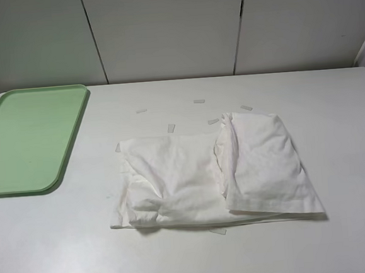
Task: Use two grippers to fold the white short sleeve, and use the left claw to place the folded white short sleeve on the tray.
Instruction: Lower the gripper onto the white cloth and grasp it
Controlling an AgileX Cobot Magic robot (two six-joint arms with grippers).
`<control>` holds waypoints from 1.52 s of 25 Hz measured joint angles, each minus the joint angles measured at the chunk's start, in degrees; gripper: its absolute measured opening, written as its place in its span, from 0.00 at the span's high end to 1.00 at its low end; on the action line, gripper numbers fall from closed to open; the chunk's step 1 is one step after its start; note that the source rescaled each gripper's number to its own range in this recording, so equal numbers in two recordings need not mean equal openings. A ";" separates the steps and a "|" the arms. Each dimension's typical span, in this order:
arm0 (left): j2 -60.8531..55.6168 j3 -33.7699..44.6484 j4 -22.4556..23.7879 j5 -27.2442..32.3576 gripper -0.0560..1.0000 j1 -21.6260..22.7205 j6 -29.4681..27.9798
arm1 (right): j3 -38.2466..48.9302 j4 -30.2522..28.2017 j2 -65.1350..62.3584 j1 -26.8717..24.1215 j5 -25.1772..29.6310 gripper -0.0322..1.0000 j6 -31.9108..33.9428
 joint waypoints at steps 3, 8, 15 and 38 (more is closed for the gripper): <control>0.00 0.00 0.00 0.00 0.00 0.00 0.00 | 0.00 0.00 0.00 0.00 0.06 0.00 0.00; 0.00 0.00 0.00 0.00 0.00 0.00 0.00 | 0.00 0.25 0.00 0.00 3.05 0.00 0.00; 0.00 0.00 0.00 0.00 0.00 0.00 0.00 | 1.05 1.22 0.00 0.00 7.61 0.00 0.00; 0.00 0.00 0.02 0.00 0.00 0.00 0.38 | 1.05 1.66 0.00 0.00 7.61 0.00 0.00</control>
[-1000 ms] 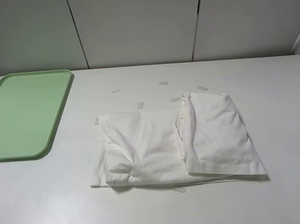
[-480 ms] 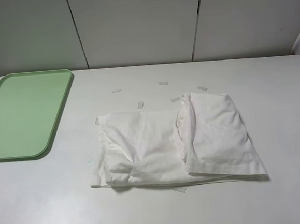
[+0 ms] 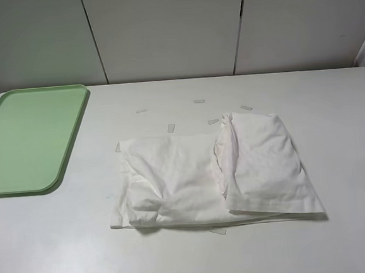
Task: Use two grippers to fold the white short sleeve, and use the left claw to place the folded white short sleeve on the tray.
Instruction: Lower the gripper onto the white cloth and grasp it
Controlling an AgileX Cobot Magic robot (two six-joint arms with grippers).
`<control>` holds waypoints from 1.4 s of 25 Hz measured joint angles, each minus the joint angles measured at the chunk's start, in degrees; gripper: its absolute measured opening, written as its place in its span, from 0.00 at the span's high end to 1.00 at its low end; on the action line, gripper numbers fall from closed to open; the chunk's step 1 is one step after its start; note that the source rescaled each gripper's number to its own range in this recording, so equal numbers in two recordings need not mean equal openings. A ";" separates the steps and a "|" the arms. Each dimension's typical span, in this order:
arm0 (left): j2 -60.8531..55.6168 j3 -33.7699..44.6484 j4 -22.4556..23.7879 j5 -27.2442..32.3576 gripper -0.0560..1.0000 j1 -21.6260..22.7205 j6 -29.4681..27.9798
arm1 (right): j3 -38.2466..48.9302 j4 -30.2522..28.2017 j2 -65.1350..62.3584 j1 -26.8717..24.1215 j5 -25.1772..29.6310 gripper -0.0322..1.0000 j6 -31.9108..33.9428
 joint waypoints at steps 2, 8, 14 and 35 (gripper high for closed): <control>0.00 0.00 0.00 0.00 0.00 0.00 0.00 | 0.00 0.00 0.00 0.00 0.00 0.00 0.00; 0.00 0.00 0.00 0.00 0.00 0.00 0.00 | 0.00 0.00 0.00 0.00 0.00 0.00 0.00; 0.00 0.00 0.00 0.00 0.00 0.00 0.00 | 0.00 0.00 0.00 0.00 0.00 0.00 0.00; 0.53 -0.14 -4.54 0.00 0.00 0.00 0.00 | 0.00 0.00 0.00 0.00 0.00 0.00 0.00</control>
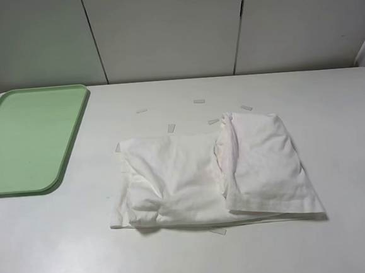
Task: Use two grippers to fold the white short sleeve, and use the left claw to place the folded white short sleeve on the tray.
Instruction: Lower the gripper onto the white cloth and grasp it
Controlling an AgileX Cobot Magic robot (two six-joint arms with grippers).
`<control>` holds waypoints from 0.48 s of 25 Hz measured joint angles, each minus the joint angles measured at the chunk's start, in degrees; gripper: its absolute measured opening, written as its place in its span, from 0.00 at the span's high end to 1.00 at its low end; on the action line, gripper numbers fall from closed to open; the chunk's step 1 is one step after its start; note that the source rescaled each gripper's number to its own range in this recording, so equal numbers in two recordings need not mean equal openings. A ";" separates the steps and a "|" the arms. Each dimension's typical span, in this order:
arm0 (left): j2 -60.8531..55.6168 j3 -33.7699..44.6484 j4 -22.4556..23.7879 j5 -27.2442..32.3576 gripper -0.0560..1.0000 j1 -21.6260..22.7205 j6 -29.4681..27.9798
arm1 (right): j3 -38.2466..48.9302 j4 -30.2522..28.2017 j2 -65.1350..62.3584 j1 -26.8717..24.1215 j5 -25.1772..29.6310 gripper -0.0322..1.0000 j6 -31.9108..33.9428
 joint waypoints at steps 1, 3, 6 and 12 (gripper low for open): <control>0.00 0.00 0.00 0.00 0.00 0.00 0.00 | 0.00 0.00 0.00 0.00 0.00 0.00 0.00; 3.53 -0.70 -5.80 -0.99 0.01 0.00 0.12 | 0.00 0.00 0.00 0.00 0.00 0.00 0.00; 15.95 -1.04 -19.01 -6.29 0.01 0.00 4.83 | 0.00 0.00 0.00 0.00 0.00 0.00 0.00; 40.59 -1.04 -33.79 -12.69 0.02 0.00 17.20 | 0.00 0.00 0.00 0.00 0.00 0.00 0.00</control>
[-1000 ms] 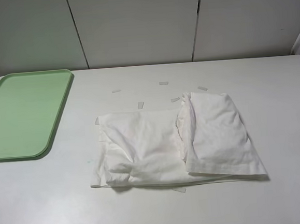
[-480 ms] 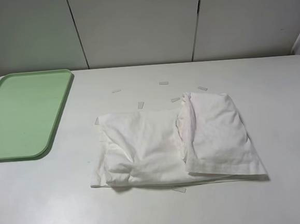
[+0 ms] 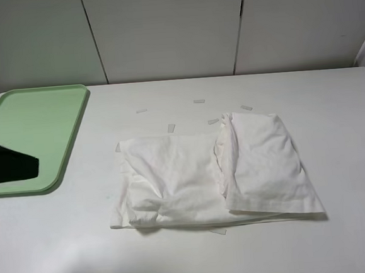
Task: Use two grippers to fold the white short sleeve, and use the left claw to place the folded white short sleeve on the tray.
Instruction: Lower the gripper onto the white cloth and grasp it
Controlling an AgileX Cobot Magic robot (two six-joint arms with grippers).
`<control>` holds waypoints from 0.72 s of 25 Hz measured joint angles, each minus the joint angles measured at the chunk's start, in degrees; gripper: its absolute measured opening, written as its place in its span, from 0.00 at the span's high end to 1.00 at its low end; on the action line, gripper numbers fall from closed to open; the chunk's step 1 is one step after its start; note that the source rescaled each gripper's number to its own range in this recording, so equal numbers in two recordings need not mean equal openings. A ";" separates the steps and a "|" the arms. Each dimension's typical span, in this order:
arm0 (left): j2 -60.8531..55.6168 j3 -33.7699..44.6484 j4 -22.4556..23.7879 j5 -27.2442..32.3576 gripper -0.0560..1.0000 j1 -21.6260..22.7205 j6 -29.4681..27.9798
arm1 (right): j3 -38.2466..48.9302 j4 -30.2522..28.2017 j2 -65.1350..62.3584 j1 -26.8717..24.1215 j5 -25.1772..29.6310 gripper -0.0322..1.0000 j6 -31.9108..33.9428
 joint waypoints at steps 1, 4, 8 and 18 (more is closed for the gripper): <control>3.77 0.00 -0.98 -1.47 0.02 0.00 0.91 | 0.00 0.00 0.00 0.00 0.00 0.00 0.00; 14.32 0.00 -3.42 -7.24 0.02 0.00 3.54 | 0.00 0.00 0.00 0.00 0.00 0.00 0.00; 23.70 0.00 -6.90 -11.75 0.02 0.00 7.21 | 0.00 0.00 0.00 0.00 0.00 0.00 0.00; 44.66 -0.06 -29.62 -20.68 0.02 -4.94 30.43 | 0.00 0.00 0.00 0.00 0.00 0.00 0.00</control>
